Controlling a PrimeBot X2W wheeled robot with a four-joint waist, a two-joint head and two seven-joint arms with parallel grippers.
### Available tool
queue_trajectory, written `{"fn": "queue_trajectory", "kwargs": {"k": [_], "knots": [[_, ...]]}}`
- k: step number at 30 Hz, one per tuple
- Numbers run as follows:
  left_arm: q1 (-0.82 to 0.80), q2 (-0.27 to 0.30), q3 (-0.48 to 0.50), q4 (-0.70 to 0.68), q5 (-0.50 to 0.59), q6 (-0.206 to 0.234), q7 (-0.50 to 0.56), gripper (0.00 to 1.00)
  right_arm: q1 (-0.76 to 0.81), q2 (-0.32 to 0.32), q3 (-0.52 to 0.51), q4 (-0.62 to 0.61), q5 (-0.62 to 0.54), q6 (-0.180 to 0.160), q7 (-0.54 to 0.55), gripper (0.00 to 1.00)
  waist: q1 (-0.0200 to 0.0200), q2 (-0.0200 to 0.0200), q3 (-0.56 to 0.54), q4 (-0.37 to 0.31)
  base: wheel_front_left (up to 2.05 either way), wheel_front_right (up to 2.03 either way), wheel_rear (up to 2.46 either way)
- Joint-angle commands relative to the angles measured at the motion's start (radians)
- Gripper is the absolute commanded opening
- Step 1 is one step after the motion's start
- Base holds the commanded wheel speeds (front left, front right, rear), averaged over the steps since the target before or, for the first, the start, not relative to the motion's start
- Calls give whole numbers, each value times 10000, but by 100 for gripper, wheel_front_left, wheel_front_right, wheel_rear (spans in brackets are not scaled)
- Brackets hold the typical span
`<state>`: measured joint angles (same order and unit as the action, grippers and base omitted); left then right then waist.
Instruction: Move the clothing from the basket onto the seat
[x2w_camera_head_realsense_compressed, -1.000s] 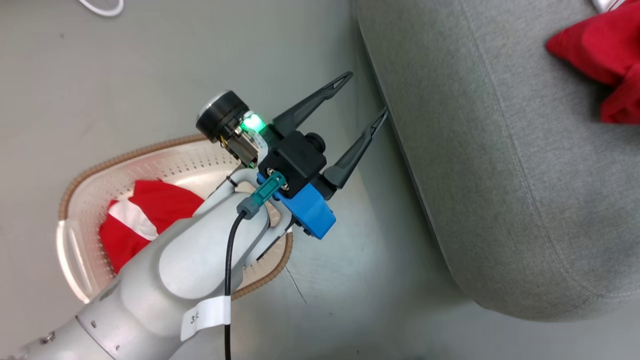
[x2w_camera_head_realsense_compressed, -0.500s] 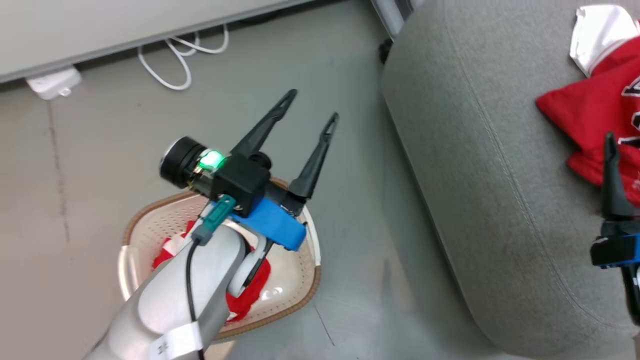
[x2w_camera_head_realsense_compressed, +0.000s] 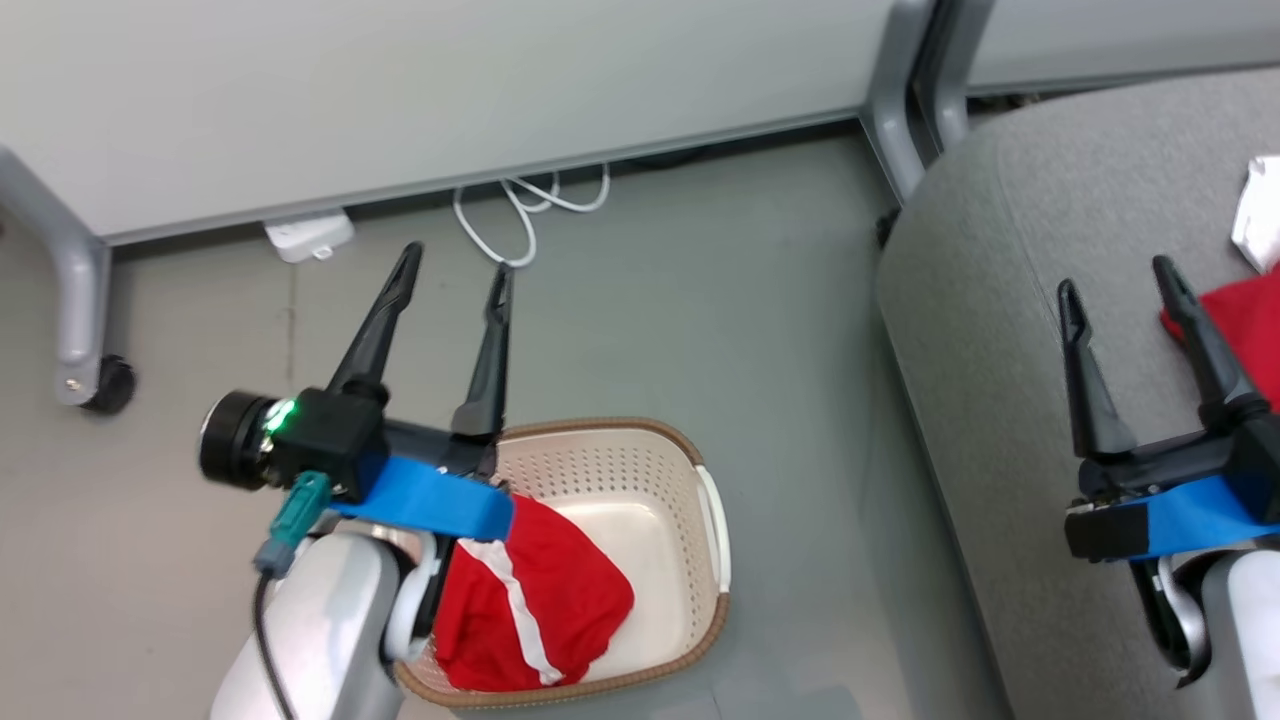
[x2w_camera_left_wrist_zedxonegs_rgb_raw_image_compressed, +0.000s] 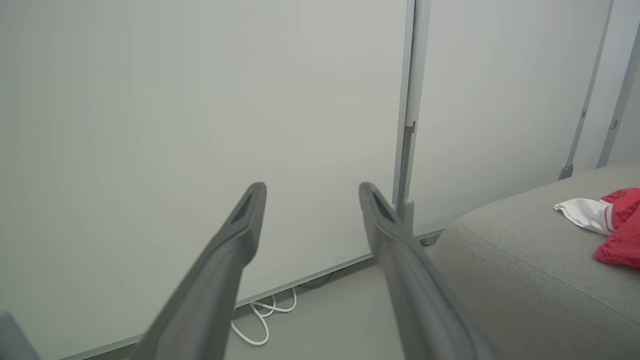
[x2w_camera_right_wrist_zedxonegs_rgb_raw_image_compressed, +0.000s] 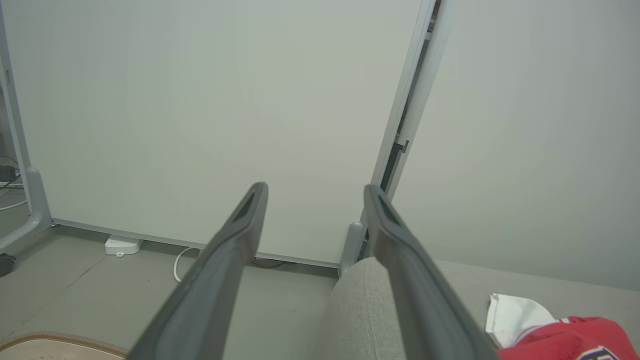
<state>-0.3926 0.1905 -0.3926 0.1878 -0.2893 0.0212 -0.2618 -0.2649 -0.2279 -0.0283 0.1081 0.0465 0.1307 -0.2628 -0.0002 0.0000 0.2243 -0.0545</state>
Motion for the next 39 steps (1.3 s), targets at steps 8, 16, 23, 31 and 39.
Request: {"fn": "queue_trajectory", "kwargs": {"k": [8,16,23,31,39], "knots": [[1310,-426,1704,-195,600,-409,-46,100,664,370,99,-64,114,1,-31,100,2,0,-970,832,0,0,0],[2181,-751,2664,-196,1054,-845,-45,100,1406,738,-219,46,210,1,-31,100,2,0,-1506,1112,0,0,0],[2887,-967,3161,-141,1363,-1183,-47,100,2112,1028,-479,191,238,1,-31,100,2,0,-1900,1269,0,0,0],[3316,-1161,3379,109,1528,-1394,-47,100,2742,1247,-697,401,234,1,-31,100,2,0,-2143,1335,0,0,0],[3440,-1243,3474,323,1612,-1491,-47,100,2898,1361,-743,581,272,1,-31,100,2,0,-2195,1316,0,0,0]]}}
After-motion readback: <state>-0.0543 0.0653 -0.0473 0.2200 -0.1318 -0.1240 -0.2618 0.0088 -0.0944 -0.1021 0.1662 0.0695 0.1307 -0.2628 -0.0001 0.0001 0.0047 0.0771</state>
